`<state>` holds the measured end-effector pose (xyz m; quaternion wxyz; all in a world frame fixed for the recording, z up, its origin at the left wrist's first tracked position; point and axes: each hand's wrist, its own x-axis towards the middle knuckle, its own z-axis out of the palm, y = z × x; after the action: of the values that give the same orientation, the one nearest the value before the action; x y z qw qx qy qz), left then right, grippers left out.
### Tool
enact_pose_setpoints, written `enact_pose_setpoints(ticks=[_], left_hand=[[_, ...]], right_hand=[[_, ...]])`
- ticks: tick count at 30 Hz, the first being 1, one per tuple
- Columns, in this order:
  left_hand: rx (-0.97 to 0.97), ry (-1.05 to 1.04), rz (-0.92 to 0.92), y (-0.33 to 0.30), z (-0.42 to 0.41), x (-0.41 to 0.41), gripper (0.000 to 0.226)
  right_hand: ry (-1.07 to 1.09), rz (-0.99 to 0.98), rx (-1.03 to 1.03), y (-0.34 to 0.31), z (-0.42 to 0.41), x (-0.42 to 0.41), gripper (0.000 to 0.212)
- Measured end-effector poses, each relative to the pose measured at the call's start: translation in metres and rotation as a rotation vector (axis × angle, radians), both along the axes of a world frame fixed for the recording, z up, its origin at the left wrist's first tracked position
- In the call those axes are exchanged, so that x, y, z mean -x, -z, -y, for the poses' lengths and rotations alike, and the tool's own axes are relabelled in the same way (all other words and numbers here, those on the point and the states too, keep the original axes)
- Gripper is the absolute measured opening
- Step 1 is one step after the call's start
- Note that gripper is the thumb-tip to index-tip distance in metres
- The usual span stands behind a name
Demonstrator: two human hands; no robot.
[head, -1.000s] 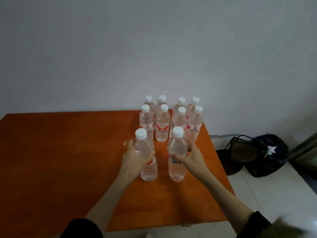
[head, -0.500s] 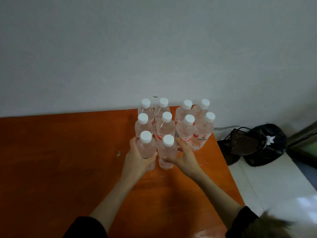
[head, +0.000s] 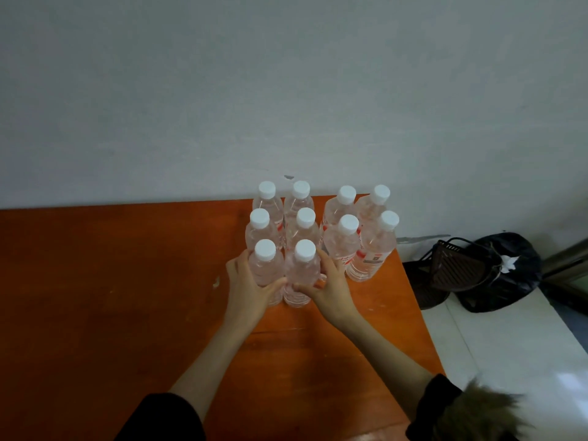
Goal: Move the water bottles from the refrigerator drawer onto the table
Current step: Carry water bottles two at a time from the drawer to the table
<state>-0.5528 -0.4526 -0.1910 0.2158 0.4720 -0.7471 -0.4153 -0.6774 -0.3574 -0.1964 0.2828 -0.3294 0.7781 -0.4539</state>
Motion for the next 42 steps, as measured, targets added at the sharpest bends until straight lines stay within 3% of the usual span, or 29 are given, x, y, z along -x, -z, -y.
enact_pose_setpoints(ticks=[10,15,18,21,24,29,32,36,42], left_hand=[[-0.047,0.112,0.045,-0.024,-0.016,-0.007,0.073],[0.028,0.148,0.102,-0.032,-0.049,-0.026,0.056],[0.069,0.279,0.098,-0.039,-0.075,-0.034,0.06],[0.19,0.421,0.105,-0.057,-0.093,-0.026,0.064],[0.43,0.531,0.091,-0.086,-0.109,-0.004,0.067],[0.742,0.648,0.094,-0.135,-0.144,0.035,0.071],[0.82,0.739,0.1,-0.152,-0.179,0.045,0.071],[0.765,0.876,0.08,-0.15,-0.247,0.037,0.071],[0.837,1.109,0.02,-0.146,-0.355,0.026,0.068]], right_hand=[[-0.042,-0.054,-0.032,-0.017,-0.021,-0.011,0.069],[-0.107,-0.277,-0.091,-0.041,-0.06,-0.005,0.062],[-0.127,-0.447,-0.103,-0.056,-0.093,-0.003,0.063],[-0.111,-0.679,-0.161,-0.074,-0.128,0.001,0.07],[-0.057,-0.877,-0.295,-0.097,-0.163,0.01,0.075],[0.162,-1.089,-0.464,-0.134,-0.236,0.02,0.082],[0.331,-1.111,-0.531,-0.15,-0.29,0.009,0.091],[0.474,-1.075,-0.641,-0.157,-0.365,-0.029,0.087],[0.682,-0.974,-0.775,-0.164,-0.486,-0.089,0.086]])
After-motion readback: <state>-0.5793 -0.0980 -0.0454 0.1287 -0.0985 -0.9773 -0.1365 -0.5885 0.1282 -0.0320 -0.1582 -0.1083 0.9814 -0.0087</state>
